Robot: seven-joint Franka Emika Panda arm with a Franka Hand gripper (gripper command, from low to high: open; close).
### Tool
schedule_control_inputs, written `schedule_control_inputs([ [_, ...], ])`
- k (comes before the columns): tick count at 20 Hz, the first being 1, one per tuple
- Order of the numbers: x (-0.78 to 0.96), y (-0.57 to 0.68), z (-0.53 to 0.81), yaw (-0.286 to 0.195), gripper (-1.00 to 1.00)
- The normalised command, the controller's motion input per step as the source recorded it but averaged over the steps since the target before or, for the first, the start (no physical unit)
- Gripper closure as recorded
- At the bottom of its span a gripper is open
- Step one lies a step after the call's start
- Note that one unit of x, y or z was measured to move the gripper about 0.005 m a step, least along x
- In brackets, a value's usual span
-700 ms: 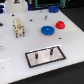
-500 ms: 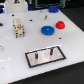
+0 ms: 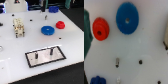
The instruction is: Insert the blue gear onto the right peg, followed by the red gear
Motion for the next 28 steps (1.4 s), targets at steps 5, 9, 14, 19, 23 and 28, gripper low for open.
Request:
schedule_control_inputs([
  [5, -0.32, 0.21, -0.58, 0.000, -1.00],
  [9, -0.35, 0.06, -0.68, 0.000, -1.00],
  [14, -0.22, 0.01, -0.57, 0.000, -1.00],
  [19, -0.22, -0.02, -0.54, 0.000, -1.00],
  [23, -0.30, -0.18, -0.52, 0.000, -1.00],
  [28, -0.29, -0.12, -0.31, 0.000, 1.00],
])
